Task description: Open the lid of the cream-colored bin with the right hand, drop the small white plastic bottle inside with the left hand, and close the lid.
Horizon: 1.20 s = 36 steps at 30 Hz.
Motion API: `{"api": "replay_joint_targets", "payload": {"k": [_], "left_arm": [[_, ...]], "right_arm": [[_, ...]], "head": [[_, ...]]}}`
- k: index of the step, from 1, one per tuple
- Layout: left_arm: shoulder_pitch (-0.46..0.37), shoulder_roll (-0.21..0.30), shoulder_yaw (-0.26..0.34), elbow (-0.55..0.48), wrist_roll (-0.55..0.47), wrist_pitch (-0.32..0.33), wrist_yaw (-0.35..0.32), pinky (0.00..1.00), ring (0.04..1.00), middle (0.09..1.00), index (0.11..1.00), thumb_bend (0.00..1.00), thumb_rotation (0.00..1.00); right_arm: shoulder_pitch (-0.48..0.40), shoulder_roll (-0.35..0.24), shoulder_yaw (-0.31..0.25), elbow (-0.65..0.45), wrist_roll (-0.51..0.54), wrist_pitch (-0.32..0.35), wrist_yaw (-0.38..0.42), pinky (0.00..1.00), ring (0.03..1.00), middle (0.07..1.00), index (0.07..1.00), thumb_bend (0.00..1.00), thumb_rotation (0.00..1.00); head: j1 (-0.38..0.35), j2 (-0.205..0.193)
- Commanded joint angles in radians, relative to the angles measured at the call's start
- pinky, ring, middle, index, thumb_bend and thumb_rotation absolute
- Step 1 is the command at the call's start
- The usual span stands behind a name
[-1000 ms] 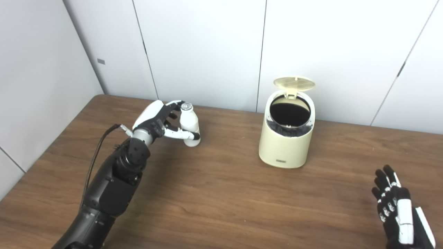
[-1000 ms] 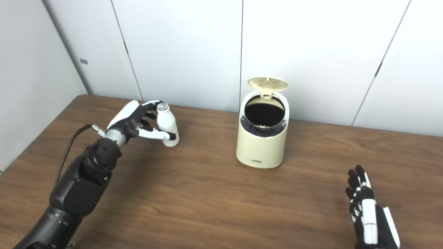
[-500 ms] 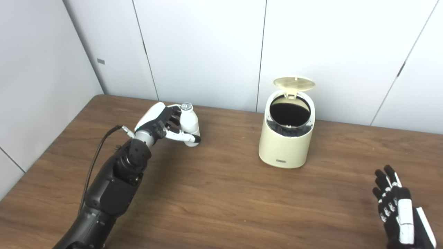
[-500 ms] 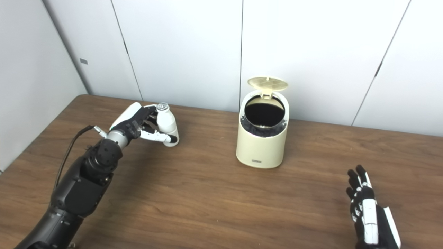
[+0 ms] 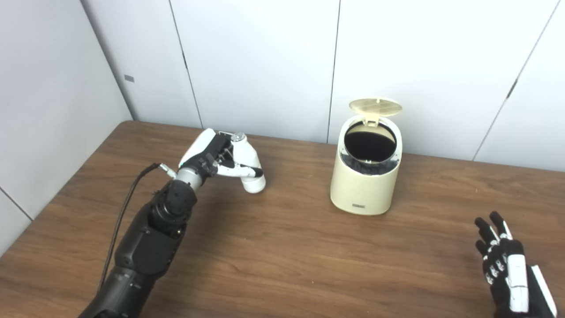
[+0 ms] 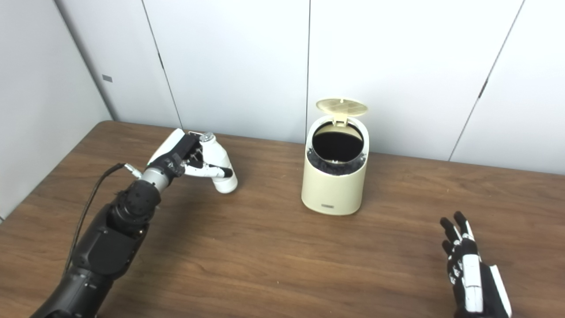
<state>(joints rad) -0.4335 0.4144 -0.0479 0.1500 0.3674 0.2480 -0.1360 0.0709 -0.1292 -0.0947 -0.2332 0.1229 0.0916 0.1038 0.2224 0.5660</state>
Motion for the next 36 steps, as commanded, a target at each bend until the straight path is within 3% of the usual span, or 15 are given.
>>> {"api": "replay_joint_targets", "payload": {"k": [1,12,17,23,36], "left_arm": [[-0.038,0.004,0.021,-0.009,-0.003,-0.038,0.047,0.35,0.391,0.481,0.512,0.5,0.0],[-0.022,-0.02,0.015,-0.043,0.017,-0.038,0.079,0.35,0.389,0.496,0.51,0.5,0.0],[0.008,-0.023,0.021,-0.144,0.025,-0.078,0.098,0.35,0.392,0.493,0.514,0.5,0.0],[0.028,-0.045,0.019,-0.307,0.057,-0.07,0.107,0.32,0.382,0.493,0.519,0.5,0.0],[0.014,-0.105,-0.016,-0.444,0.151,-0.164,0.129,0.32,0.383,0.474,0.513,0.5,0.0]], "right_arm": [[-0.018,-0.015,-0.008,-0.024,0.015,-0.037,0.008,1.0,1.0,0.936,0.981,0.59,1.0],[-0.009,-0.023,-0.007,-0.041,0.002,-0.023,-0.002,1.0,0.99,0.916,0.981,0.6,1.0],[-0.01,-0.022,-0.003,-0.04,-0.015,-0.023,-0.007,1.0,0.989,0.92,0.988,0.59,1.0],[-0.011,-0.016,-0.005,-0.021,-0.02,-0.043,-0.009,1.0,0.995,0.921,0.987,0.63,1.0],[0.0,-0.005,0.015,0.014,-0.069,-0.092,-0.016,1.0,0.966,0.912,0.973,0.63,1.0]], "head": [[-0.001,0.002],[-0.033,0.004],[-0.074,0.004],[-0.131,-0.001],[-0.218,-0.023]]}}
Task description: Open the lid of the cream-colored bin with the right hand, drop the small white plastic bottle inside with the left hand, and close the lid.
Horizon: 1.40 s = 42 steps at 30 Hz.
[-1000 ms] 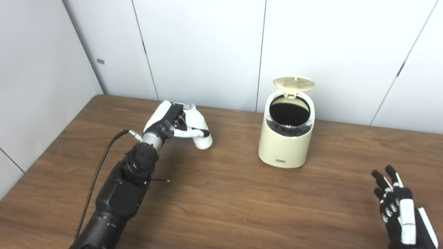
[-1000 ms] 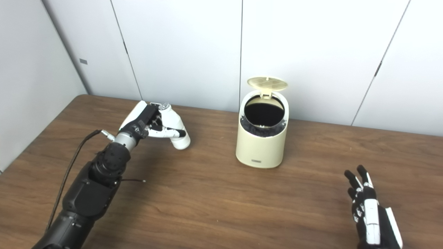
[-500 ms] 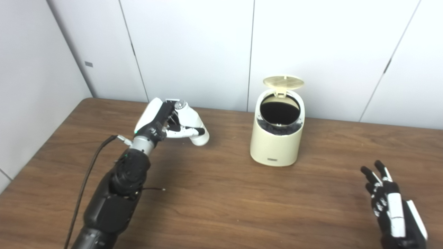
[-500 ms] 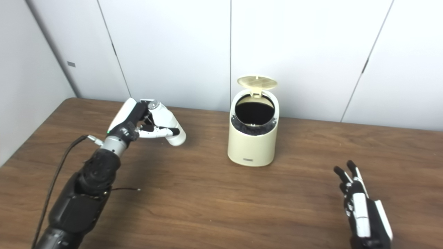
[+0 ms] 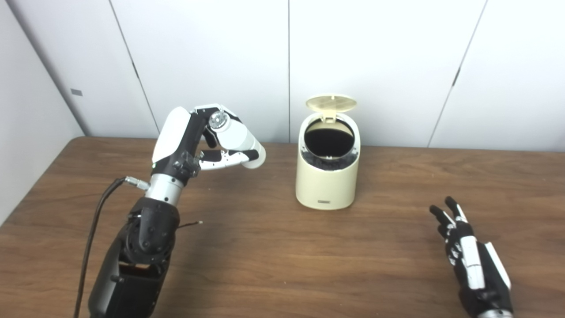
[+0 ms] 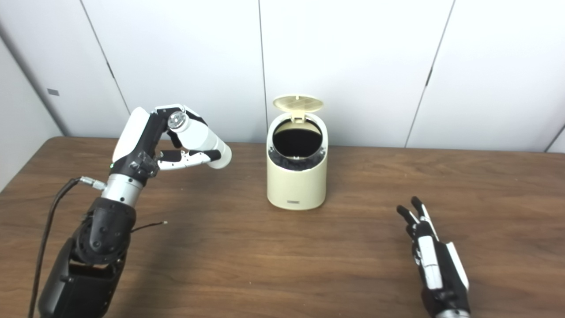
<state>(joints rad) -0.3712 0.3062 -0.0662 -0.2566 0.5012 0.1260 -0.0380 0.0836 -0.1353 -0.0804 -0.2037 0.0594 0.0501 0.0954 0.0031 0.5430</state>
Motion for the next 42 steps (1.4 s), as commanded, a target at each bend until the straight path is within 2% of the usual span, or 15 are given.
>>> {"api": "replay_joint_targets", "payload": {"k": [1,9,13,19,23,28,35,42], "left_arm": [[-0.054,-0.003,-0.002,-0.041,0.027,-0.045,0.029,0.32,0.378,0.467,0.515,0.5,0.0],[-0.109,-0.069,-0.039,-0.049,0.094,-0.043,0.022,0.31,0.379,0.494,0.504,0.5,0.0],[-0.13,-0.099,-0.059,-0.04,0.168,-0.059,0.05,0.29,0.372,0.508,0.499,0.5,0.0],[-0.154,-0.14,-0.063,0.002,0.139,-0.119,0.067,0.3,0.38,0.526,0.495,0.5,0.0],[-0.175,-0.161,-0.072,0.022,0.14,-0.128,0.055,0.32,0.388,0.52,0.501,0.5,0.0],[-0.203,-0.174,-0.093,0.061,0.142,-0.156,0.058,0.34,0.391,0.509,0.507,0.5,0.0],[-0.22,-0.175,-0.113,0.155,0.173,-0.247,0.121,0.34,0.415,0.523,0.499,0.48,0.0],[-0.24,-0.169,-0.129,0.244,0.237,-0.306,0.195,0.34,0.412,0.529,0.485,0.47,0.0]], "right_arm": [[-0.012,0.002,0.003,-0.012,-0.012,-0.052,-0.01,1.0,0.966,0.913,0.973,0.64,1.0],[-0.013,0.012,0.016,-0.004,-0.021,-0.045,-0.017,1.0,0.976,0.909,0.963,0.66,1.0],[-0.017,0.015,0.019,0.007,-0.031,-0.055,-0.021,1.0,0.976,0.911,0.965,0.66,1.0],[-0.018,0.016,0.022,0.025,-0.031,-0.076,-0.02,1.0,0.978,0.921,0.971,0.64,1.0],[-0.011,0.017,0.022,0.025,-0.031,-0.075,-0.023,1.0,0.976,0.918,0.969,0.65,1.0],[-0.008,0.02,0.023,0.028,-0.027,-0.077,-0.022,1.0,0.976,0.918,0.97,0.65,1.0],[-0.008,0.023,0.026,0.026,-0.039,-0.084,-0.03,1.0,0.966,0.913,0.967,0.66,1.0],[-0.012,0.026,0.023,0.038,-0.03,-0.093,-0.032,1.0,0.977,0.916,0.968,0.66,1.0]], "head": [[-0.004,-0.001],[-0.003,-0.006],[-0.004,-0.01],[-0.012,-0.013],[-0.011,-0.015],[-0.017,-0.017],[-0.021,-0.016],[-0.017,-0.02]]}}
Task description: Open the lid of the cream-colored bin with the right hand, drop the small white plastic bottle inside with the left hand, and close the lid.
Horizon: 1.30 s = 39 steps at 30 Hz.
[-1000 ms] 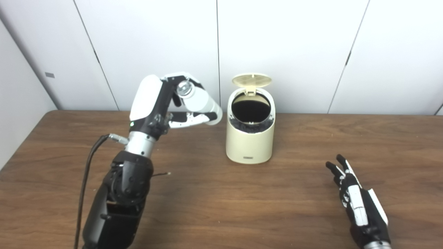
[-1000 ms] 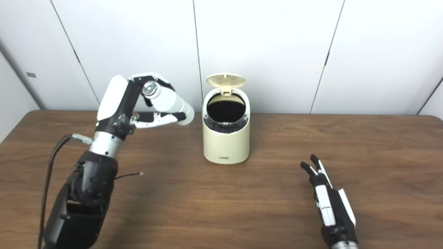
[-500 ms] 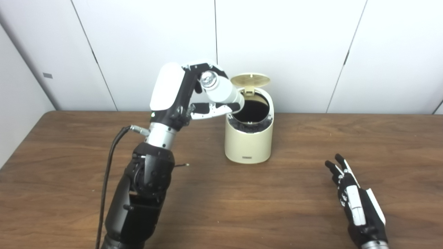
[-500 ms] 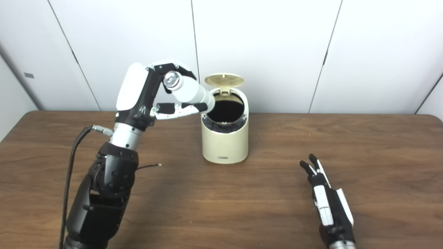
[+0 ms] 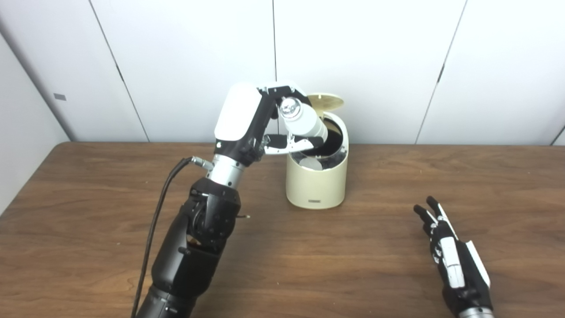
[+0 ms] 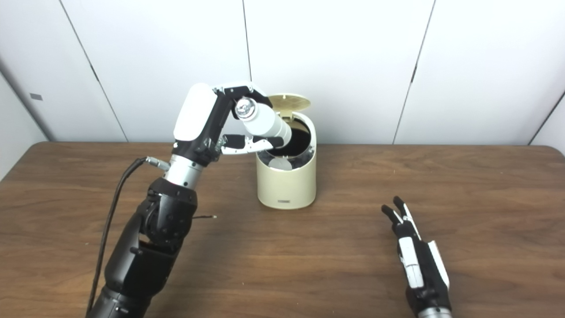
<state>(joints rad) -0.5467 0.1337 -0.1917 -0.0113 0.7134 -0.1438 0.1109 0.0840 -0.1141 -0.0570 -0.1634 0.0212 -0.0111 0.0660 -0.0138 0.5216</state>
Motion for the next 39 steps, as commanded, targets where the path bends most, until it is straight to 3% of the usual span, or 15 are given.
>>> {"api": "replay_joint_targets", "payload": {"k": [1,8,17,39], "left_arm": [[-0.07,0.008,-0.007,0.013,0.041,-0.049,0.063,0.34,0.407,0.528,0.484,0.47,0.0],[-0.108,0.031,-0.028,0.101,0.119,-0.111,0.163,0.33,0.396,0.51,0.477,0.47,0.0],[-0.124,0.052,-0.033,0.158,0.13,-0.132,0.197,0.33,0.399,0.515,0.491,0.47,0.0],[-0.117,0.061,-0.05,0.189,0.121,-0.127,0.177,0.33,0.406,0.53,0.487,0.47,0.0]], "right_arm": [[-0.013,0.006,-0.001,0.0,0.014,-0.035,-0.001,1.0,0.977,0.916,0.968,0.65,1.0],[-0.021,0.009,0.005,0.016,0.003,-0.05,-0.007,1.0,0.967,0.913,0.967,0.65,1.0],[-0.022,0.023,0.013,0.03,-0.002,-0.06,-0.01,1.0,0.974,0.916,0.964,0.68,1.0],[-0.024,0.032,0.007,0.042,0.001,-0.087,-0.014,1.0,0.976,0.912,0.97,0.67,1.0]], "head": [[0.001,0.001],[0.0,-0.01],[-0.005,-0.015],[-0.01,-0.007]]}}
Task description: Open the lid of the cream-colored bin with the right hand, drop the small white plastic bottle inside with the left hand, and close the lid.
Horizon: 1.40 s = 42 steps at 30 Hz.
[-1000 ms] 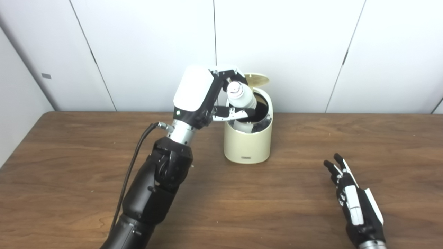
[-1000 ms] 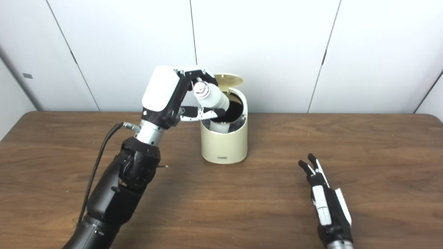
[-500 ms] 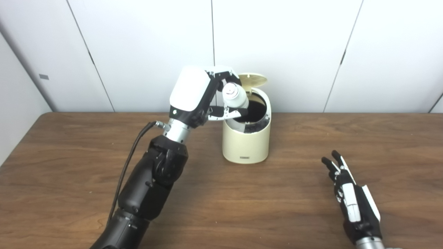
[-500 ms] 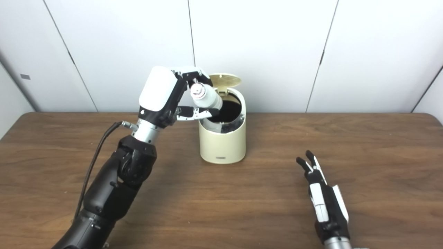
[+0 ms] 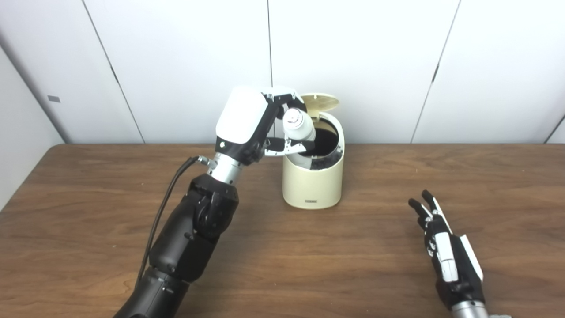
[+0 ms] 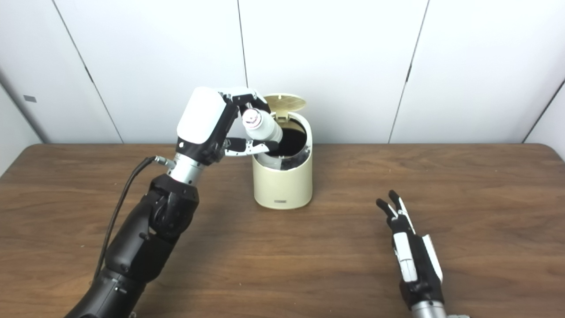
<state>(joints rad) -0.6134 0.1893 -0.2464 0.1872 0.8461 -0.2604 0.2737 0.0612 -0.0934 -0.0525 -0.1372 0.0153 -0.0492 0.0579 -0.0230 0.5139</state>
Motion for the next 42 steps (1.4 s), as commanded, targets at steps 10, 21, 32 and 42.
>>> {"api": "replay_joint_targets", "payload": {"k": [10,21,32,42], "left_arm": [[-0.058,0.013,-0.009,0.046,-0.009,-0.028,0.026,0.34,0.416,0.531,0.469,0.47,0.0],[-0.066,0.024,-0.009,0.086,0.003,-0.035,0.044,0.32,0.406,0.521,0.478,0.47,0.0],[-0.061,0.023,0.001,0.067,-0.046,-0.009,-0.023,0.3,0.443,0.458,0.505,0.49,0.0],[-0.064,0.044,-0.004,0.033,-0.072,0.047,-0.129,0.32,0.386,0.56,0.56,1.0,0.12]], "right_arm": [[-0.008,0.012,0.003,0.03,0.005,-0.056,-0.01,1.0,0.974,0.912,0.97,0.68,1.0],[-0.018,0.007,0.0,0.05,-0.001,-0.074,-0.016,1.0,0.97,0.909,0.973,0.69,1.0],[-0.017,0.013,0.0,0.045,0.008,-0.073,-0.017,1.0,0.958,0.888,0.97,0.67,1.0],[-0.024,0.012,0.001,0.047,0.001,-0.077,-0.02,1.0,0.939,0.853,0.967,0.69,0.99]], "head": [[-0.002,-0.003],[-0.006,-0.009],[0.002,-0.006],[-0.002,-0.004]]}}
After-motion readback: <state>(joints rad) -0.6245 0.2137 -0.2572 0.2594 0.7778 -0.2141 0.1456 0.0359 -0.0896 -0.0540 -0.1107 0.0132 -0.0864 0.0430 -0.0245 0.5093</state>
